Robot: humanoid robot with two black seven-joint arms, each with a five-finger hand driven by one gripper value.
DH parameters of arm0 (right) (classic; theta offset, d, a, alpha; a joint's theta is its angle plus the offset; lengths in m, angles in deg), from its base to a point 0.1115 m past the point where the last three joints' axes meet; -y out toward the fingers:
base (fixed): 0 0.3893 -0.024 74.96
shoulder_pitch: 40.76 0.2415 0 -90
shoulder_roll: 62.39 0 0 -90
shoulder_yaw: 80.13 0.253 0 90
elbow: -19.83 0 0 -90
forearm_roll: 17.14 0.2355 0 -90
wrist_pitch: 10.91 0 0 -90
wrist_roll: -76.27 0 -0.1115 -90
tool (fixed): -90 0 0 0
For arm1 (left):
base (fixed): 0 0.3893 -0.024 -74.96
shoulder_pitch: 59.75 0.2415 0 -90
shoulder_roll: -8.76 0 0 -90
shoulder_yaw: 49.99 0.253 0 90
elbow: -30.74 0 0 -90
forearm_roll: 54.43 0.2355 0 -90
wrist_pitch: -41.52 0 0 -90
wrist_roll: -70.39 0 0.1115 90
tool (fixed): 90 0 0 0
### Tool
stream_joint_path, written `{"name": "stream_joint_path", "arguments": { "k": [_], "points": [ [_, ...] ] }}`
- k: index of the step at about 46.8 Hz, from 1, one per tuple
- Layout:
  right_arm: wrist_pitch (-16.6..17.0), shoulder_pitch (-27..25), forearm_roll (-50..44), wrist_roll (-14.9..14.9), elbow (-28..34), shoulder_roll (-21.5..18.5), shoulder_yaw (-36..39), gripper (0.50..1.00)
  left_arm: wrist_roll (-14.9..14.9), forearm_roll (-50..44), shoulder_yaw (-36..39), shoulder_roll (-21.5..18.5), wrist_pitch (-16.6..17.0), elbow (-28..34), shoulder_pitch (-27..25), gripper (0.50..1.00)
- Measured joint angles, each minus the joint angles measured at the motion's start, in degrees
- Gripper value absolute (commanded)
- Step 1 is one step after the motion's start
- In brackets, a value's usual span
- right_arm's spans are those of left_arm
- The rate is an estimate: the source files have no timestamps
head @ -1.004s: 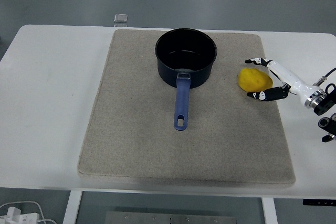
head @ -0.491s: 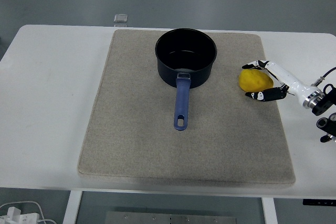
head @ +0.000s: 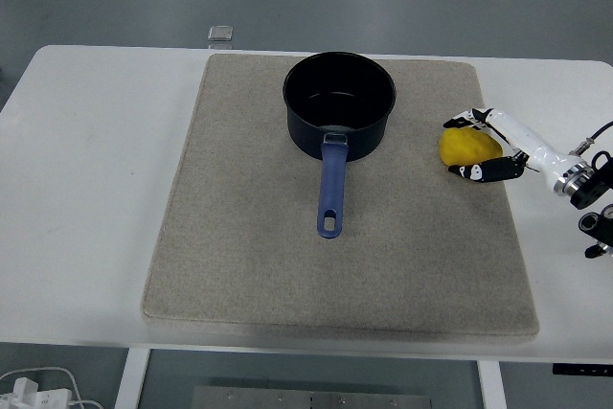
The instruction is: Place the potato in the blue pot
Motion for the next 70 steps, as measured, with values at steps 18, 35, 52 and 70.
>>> {"name": "stream_joint_path", "arguments": {
  "k": [18,35,52,70],
  "points": [
    [-0.67,-0.01,-0.05,-0.02,0.01,0.03,-0.01,0.500,0.00,0.00,0.00,0.00,0.02,0.00,0.00,0.999],
    [-0.08,0.11,1.00,0.00,-0.20,-0.16,2.92,0.500,0.02,0.00,-0.06,0.00,0.03,-0.08,0.00,0.999],
    [3.14,4.15,5.07,-0.32,-1.29,-0.02,3.34,0.500,0.06,0.00,-0.06,0.00,0.03,-0.05,0.00,0.999],
    [7.29,15.10,9.29,-2.85,-3.08,-2.32,2.49,0.500,0.09,0.03,0.00,0.00,-0.02,0.37,-0.01,0.999]
  ]
}}
